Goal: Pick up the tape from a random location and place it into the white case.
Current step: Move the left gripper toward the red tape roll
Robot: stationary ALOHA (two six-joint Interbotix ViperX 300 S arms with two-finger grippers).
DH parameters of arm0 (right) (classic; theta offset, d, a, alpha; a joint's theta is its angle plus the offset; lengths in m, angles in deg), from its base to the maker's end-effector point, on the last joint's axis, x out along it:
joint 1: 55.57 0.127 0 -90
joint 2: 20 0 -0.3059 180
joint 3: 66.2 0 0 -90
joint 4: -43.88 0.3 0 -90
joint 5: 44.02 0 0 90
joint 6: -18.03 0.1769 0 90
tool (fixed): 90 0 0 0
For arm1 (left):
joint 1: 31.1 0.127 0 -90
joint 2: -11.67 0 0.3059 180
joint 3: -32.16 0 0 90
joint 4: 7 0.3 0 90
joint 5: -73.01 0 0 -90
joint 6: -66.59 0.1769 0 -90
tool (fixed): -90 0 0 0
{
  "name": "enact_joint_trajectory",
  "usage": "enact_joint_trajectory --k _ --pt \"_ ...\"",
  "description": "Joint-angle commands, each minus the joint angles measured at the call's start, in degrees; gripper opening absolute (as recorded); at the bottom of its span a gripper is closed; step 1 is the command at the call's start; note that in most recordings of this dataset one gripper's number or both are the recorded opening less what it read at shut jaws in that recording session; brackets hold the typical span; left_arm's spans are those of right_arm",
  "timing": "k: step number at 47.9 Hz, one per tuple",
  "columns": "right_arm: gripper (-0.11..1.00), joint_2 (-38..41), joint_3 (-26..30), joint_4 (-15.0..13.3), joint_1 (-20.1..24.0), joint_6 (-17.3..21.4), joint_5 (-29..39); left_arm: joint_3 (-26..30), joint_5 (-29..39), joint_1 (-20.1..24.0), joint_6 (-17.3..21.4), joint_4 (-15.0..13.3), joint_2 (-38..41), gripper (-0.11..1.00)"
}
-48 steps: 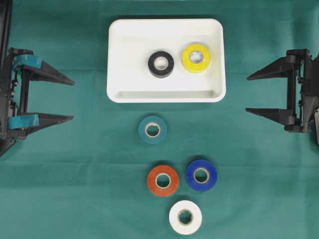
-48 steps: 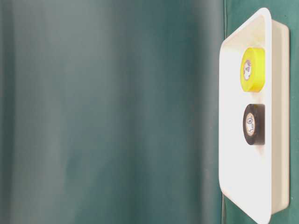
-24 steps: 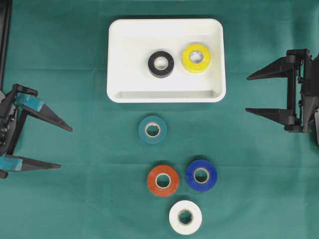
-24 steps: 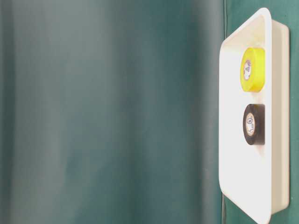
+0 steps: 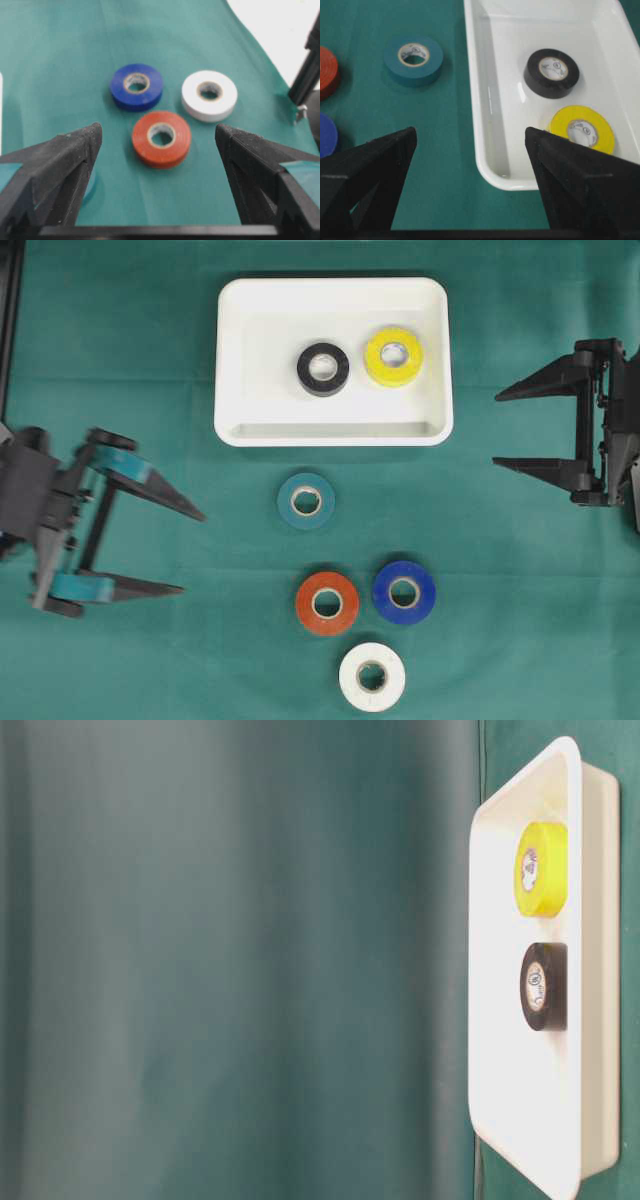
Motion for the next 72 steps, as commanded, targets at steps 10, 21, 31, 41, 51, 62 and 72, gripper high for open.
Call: enact_joint_trajectory --k 10,21,31,41,51,62,72 --pt "0.88 0.1 1.3 0.0 0.1 0.0 0.3 11.0 -1.3 0.4 0.2 0.0 11.7 0.95" --pt "0.88 0.0 1.2 -0.4 0.1 -0.1 0.4 19.8 0.0 1.4 1.7 0.0 19.7 0.95" --pt "0.88 0.0 1.3 -0.4 0.1 -0.2 0.4 25.8 3.9 1.7 2.5 0.0 24.1 0.95" --pt "0.88 0.1 1.4 -0.4 0.1 -0.3 0.4 28.4 7.0 1.7 2.5 0.0 25.8 0.95" --pt "0.88 0.0 1.7 -0.4 0.1 -0.4 0.7 30.6 9.5 1.5 2.2 0.0 27.2 0.95" --pt "0.88 0.0 1.8 -0.5 0.1 -0.4 1.2 37.4 22.3 1.3 2.1 0.0 31.2 0.95" --pt "0.88 0.0 1.8 -0.5 0.1 -0.4 1.4 45.3 36.1 0.9 2.0 -0.1 36.2 0.95"
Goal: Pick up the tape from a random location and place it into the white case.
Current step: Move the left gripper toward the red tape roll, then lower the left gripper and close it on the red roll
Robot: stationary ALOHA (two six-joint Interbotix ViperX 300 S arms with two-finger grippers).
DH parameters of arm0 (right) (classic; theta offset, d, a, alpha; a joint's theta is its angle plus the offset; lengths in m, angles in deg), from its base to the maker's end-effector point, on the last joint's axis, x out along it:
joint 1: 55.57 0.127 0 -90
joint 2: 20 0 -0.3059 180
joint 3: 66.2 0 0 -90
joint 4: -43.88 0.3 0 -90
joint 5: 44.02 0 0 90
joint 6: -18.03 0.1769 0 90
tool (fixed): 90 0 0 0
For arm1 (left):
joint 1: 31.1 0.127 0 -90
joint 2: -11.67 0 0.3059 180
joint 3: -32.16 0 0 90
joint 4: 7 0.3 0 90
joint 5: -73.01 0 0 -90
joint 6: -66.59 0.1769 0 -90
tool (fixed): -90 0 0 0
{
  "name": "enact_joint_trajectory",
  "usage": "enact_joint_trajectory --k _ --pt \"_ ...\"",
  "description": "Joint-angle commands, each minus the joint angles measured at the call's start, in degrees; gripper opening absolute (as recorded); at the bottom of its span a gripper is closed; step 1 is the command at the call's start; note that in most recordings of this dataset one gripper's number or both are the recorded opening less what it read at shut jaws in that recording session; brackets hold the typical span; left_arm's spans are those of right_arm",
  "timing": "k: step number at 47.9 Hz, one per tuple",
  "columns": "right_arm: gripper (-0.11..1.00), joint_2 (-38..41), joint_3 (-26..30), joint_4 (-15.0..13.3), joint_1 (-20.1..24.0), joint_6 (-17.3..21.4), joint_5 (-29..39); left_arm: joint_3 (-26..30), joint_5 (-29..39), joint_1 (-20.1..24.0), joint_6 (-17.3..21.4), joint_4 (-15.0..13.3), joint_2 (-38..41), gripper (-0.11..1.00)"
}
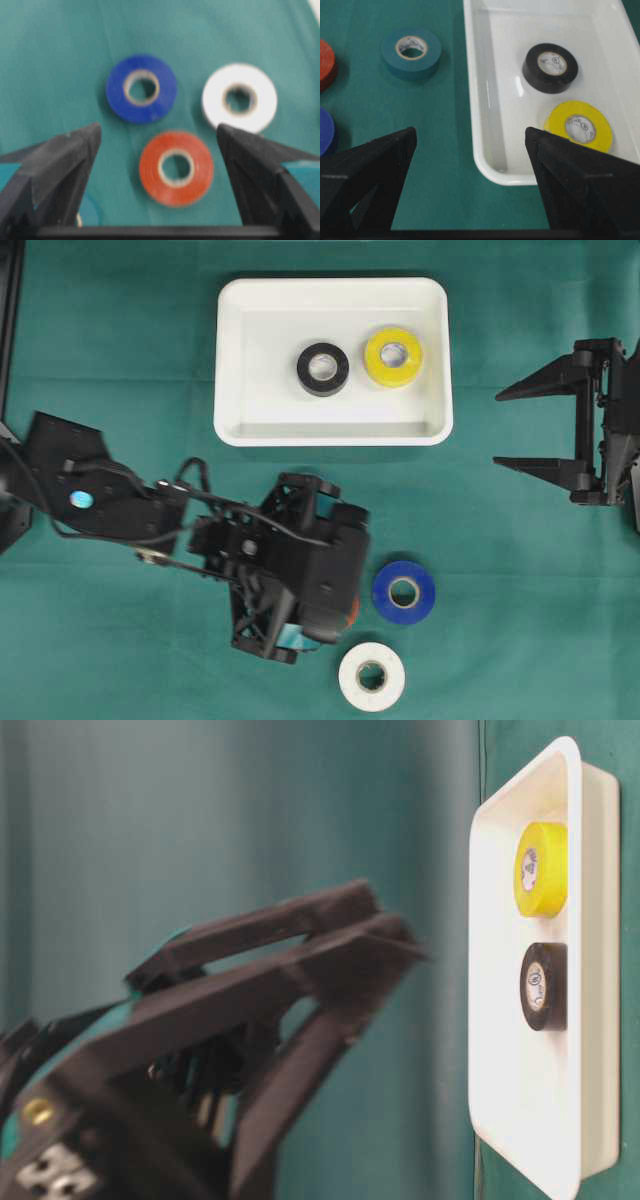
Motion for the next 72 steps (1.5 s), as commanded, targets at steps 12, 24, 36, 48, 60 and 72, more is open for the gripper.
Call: enact_joint_trajectory --k 12,24,36,48,60,72 --pt "0.88 0.1 1.7 -0.1 0.1 -0.1 0.3 10.3 14.9 -1.6 0.0 0.1 5.4 0.95" --pt "0.88 0.0 1.9 -0.3 0.1 -0.1 0.4 10.6 15.2 -1.4 0.0 0.3 6.1 0.95" --pt "0.88 0.1 2.0 -0.3 0.1 -0.1 0.7 10.2 15.1 -1.0 0.0 0.4 6.1 0.95" --pt "0.88 0.1 2.0 -0.3 0.1 -0.1 1.0 10.0 15.1 -0.8 0.0 0.4 6.1 0.95" --pt "0.88 0.1 2.0 -0.3 0.2 -0.1 1.0 9.8 15.1 -0.8 0.0 0.4 6.1 0.95" --pt "0.88 0.1 2.0 -0.3 0.1 -0.1 1.0 8.3 13.4 -0.2 0.0 0.4 6.6 0.95"
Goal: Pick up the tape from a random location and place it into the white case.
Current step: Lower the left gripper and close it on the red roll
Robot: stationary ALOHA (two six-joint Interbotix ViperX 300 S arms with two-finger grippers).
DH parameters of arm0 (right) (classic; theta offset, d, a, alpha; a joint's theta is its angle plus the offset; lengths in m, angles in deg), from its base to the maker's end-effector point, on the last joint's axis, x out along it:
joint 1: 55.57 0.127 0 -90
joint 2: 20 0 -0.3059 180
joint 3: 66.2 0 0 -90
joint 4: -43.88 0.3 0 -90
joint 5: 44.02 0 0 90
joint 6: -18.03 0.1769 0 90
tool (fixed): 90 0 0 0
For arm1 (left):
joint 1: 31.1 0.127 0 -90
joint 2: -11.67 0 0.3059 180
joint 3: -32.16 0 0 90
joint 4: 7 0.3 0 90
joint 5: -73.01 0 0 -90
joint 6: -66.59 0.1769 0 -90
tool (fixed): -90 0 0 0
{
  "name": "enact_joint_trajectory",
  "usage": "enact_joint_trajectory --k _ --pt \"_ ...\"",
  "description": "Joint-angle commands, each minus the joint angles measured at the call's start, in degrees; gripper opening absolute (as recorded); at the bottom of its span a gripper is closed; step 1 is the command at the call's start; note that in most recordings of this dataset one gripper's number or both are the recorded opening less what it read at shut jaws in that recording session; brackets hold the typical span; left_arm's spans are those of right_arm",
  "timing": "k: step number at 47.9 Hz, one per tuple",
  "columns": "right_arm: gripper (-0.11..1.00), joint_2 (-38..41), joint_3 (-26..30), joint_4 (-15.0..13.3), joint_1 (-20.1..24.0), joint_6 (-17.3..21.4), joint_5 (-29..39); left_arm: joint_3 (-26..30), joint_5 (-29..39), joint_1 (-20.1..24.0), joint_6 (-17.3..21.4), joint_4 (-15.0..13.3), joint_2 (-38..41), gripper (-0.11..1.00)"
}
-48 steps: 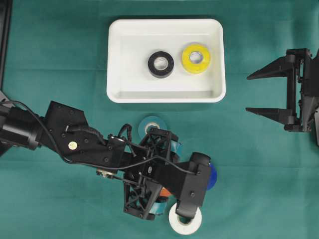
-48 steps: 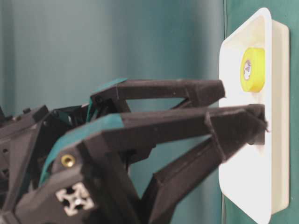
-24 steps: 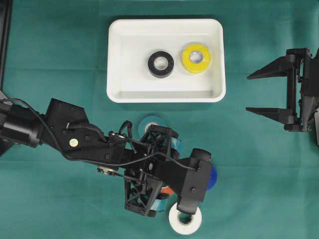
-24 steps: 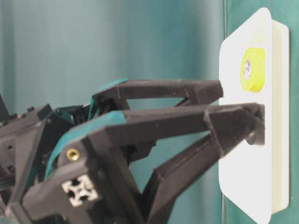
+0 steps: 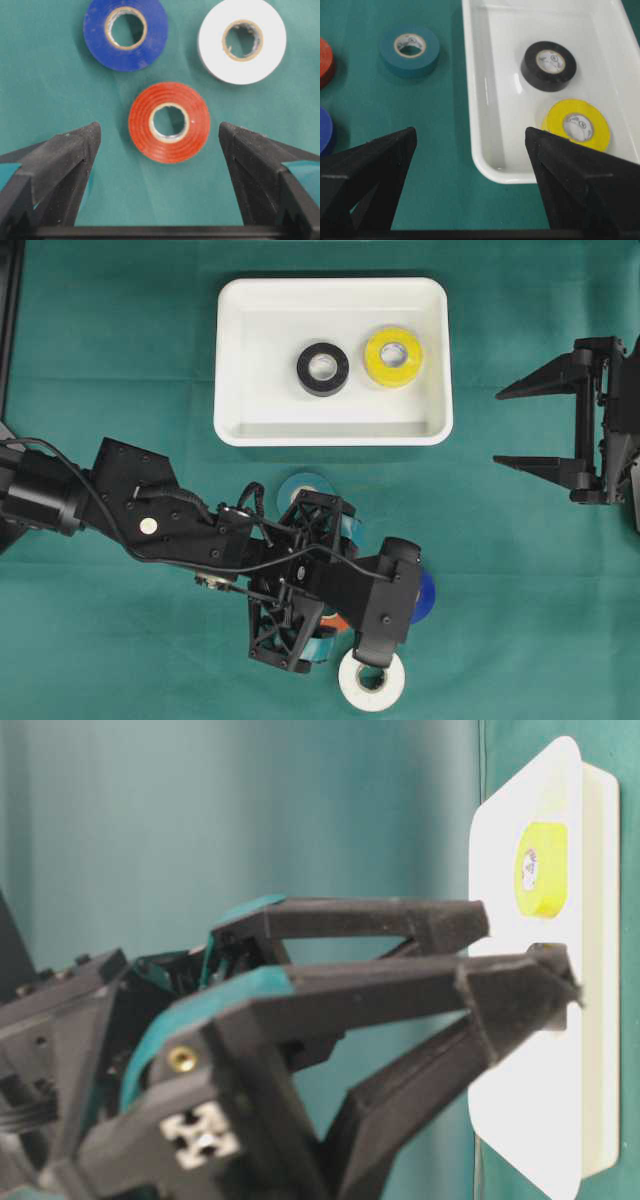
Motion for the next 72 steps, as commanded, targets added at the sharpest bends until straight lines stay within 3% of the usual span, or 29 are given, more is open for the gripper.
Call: enact_joint_trajectory --k 1,29,64,69,72 --pt "0.88 0.1 1.5 -0.1 0.1 0.0 -0.3 0.0 -1.4 0.5 0.0 0.2 -0.4 0.95" --pt "0.88 0.3 1.5 -0.2 0.1 0.0 0.4 -7.4 -12.4 1.0 0.1 0.2 5.0 0.95" --pt "0.88 0.4 1.4 -0.2 0.1 0.0 0.5 -8.2 -13.8 2.4 0.2 0.3 10.8 0.95" --pt "0.88 0.4 1.4 -0.2 0.1 0.0 0.5 -8.2 -13.7 2.3 0.4 0.3 10.7 0.9" --pt "0.88 0.4 1.4 -0.2 0.1 0.0 0.5 -8.2 -13.4 2.3 0.5 0.3 10.7 0.8"
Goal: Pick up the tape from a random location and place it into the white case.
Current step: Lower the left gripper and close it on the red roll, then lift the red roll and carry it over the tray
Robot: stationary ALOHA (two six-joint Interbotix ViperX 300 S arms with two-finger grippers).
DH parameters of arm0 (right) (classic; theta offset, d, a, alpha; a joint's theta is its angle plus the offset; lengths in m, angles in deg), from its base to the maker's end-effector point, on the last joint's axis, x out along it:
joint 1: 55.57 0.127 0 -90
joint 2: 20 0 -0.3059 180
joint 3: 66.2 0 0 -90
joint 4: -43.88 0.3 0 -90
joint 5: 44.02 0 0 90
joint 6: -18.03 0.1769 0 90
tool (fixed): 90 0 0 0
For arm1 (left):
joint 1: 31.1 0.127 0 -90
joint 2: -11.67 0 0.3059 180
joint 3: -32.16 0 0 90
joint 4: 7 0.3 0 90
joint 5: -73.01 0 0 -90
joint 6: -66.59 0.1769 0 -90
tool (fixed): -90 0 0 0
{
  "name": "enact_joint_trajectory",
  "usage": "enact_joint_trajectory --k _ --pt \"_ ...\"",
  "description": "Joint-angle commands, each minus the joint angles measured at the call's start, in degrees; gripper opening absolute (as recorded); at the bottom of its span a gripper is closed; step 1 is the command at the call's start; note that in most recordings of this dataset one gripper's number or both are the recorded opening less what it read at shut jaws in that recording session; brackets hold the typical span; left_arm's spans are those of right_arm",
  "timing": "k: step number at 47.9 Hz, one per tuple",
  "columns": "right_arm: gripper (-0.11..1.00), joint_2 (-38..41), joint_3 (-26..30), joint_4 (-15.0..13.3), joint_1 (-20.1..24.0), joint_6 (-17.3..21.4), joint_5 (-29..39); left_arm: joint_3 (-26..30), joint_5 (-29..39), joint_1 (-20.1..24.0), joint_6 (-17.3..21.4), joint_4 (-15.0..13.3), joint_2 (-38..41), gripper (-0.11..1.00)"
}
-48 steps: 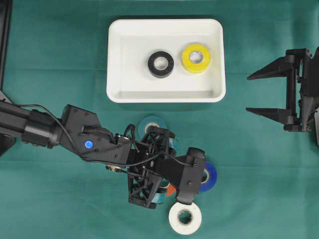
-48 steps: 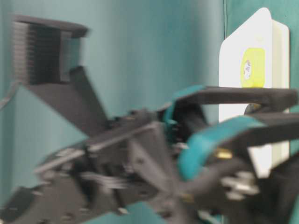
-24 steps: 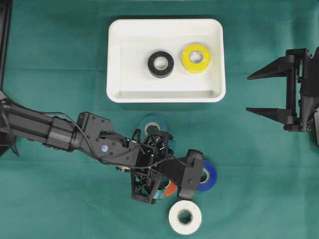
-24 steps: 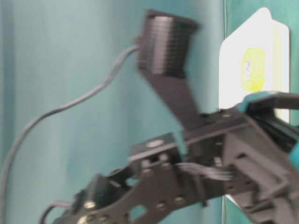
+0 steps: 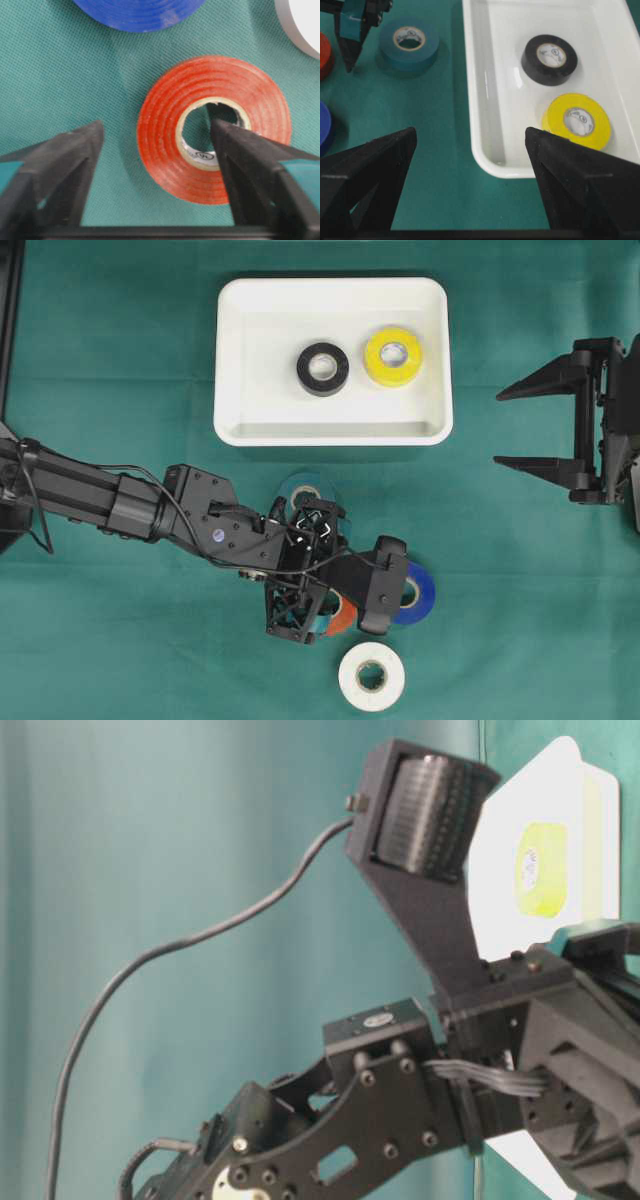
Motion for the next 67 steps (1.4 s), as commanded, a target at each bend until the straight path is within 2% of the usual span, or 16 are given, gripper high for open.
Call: enact_joint_trajectory --k 1,7,11,39,67 --pt "0.88 0.2 1.4 -0.1 0.2 0.0 -0.2 0.5 0.2 -0.2 0.4 0.2 -1.0 0.75" --pt "0.88 0.2 1.4 -0.1 0.2 0.1 -0.2 0.6 2.0 -0.4 0.4 0.2 -1.0 0.38" --pt "0.88 0.2 1.5 -0.1 0.2 0.1 -0.2 0.5 2.4 -0.4 0.3 0.2 -1.1 0.22" --pt "0.88 0.2 1.5 -0.1 0.2 0.1 -0.1 1.3 2.7 -0.4 -0.1 0.2 -3.3 0.22" --pt "0.88 0.2 1.5 -0.1 0.2 0.1 0.4 3.1 9.0 -0.4 -0.1 0.2 -11.3 0.22"
